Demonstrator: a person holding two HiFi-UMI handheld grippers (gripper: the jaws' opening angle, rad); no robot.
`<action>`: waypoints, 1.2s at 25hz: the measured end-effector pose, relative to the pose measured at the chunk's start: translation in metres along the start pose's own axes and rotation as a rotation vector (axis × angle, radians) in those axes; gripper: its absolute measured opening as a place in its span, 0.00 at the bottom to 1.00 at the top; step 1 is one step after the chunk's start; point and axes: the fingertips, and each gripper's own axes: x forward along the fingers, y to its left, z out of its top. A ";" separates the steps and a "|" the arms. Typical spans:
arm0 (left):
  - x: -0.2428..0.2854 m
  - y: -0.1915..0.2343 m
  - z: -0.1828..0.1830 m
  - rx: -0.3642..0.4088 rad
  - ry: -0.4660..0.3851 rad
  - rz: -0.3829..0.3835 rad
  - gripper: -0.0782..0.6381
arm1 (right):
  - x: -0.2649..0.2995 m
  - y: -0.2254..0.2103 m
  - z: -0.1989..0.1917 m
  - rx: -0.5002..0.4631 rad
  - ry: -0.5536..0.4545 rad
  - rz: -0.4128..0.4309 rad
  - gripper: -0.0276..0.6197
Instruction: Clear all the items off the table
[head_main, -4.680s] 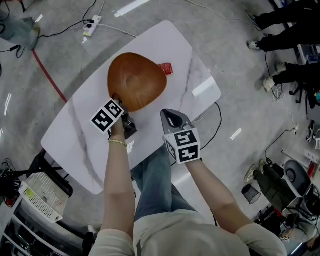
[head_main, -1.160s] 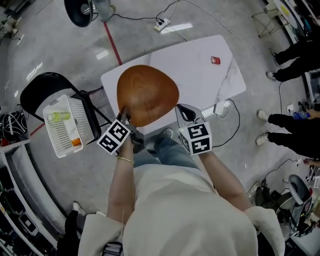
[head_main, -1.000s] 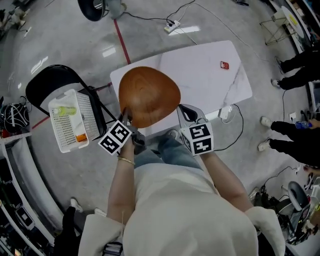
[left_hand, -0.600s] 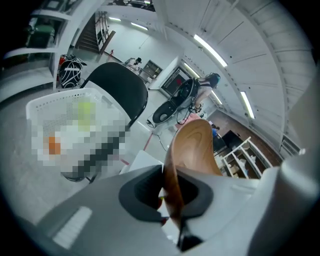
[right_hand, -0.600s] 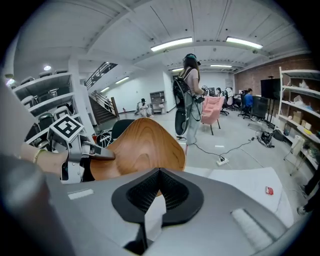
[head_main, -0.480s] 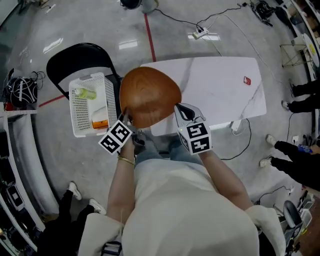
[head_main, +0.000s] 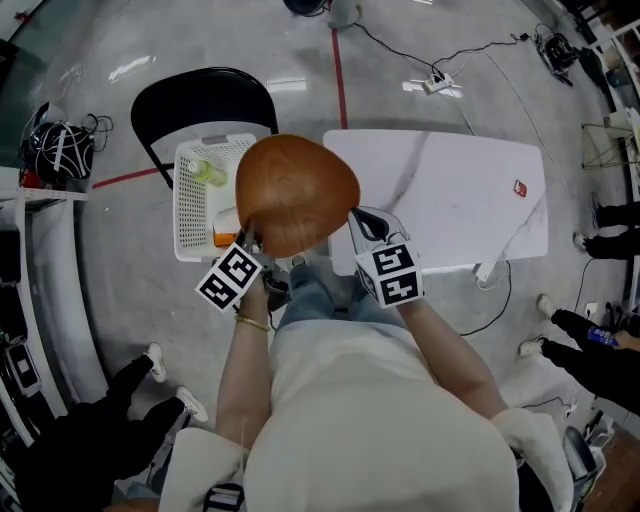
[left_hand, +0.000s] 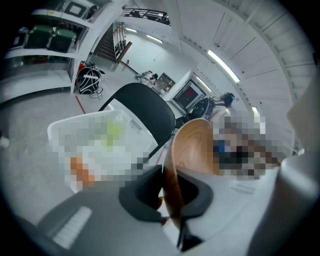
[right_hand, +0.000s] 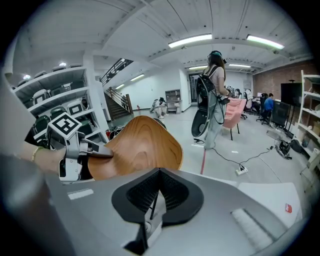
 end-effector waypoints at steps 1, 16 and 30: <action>-0.002 0.005 0.006 -0.004 -0.005 0.004 0.14 | 0.004 0.006 0.003 -0.006 0.002 0.008 0.04; -0.026 0.102 0.072 -0.087 -0.086 0.088 0.14 | 0.077 0.099 0.037 -0.092 0.026 0.120 0.04; -0.032 0.199 0.096 -0.145 -0.105 0.200 0.14 | 0.132 0.168 0.036 -0.153 0.092 0.201 0.04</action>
